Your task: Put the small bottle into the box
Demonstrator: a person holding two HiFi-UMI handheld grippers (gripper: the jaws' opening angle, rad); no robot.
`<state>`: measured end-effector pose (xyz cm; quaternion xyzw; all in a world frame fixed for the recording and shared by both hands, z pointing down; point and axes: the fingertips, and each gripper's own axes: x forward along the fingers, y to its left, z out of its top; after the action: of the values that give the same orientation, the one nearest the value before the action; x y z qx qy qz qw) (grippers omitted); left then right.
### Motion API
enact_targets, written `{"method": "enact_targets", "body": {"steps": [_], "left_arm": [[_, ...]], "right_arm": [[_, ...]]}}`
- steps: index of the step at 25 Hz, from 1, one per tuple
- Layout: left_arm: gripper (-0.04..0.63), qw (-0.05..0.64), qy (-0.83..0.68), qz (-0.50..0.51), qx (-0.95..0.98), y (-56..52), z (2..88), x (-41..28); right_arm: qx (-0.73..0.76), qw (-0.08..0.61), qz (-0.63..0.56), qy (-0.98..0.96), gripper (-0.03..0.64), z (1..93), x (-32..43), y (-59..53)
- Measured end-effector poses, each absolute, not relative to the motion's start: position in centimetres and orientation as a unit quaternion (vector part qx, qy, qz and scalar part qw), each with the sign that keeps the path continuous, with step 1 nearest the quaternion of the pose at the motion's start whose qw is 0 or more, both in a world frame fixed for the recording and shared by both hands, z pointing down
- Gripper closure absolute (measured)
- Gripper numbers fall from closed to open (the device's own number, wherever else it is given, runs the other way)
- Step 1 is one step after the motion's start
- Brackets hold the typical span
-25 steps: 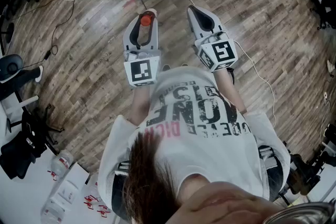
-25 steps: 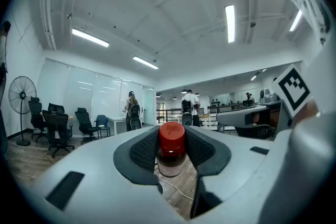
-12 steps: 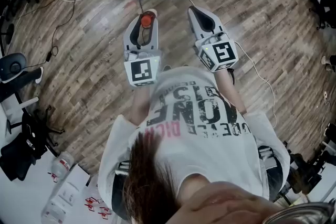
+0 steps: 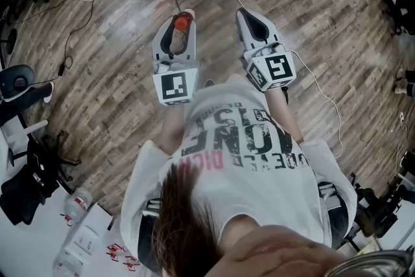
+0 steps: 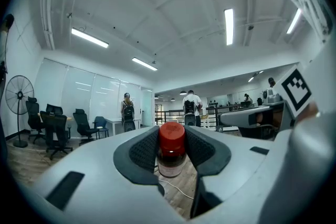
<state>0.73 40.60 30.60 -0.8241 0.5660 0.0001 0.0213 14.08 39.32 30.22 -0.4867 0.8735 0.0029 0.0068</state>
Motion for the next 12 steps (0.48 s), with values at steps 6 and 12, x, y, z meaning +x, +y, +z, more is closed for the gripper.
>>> {"method": "enact_targets", "body": {"steps": [6, 12], "left_arm": [[0.454, 0.017, 0.566, -0.001, -0.824, 40.0, 30.8, 0.7], [0.454, 0.012, 0.578, -0.005, -0.816, 38.2, 31.3, 0.7]], "right_arm": [[-0.481, -0.006, 0.003, 0.876, 0.614, 30.8, 13.8, 39.1], [-0.467, -0.003, -0.002, 0.884, 0.614, 31.0, 13.7, 36.7]]}}
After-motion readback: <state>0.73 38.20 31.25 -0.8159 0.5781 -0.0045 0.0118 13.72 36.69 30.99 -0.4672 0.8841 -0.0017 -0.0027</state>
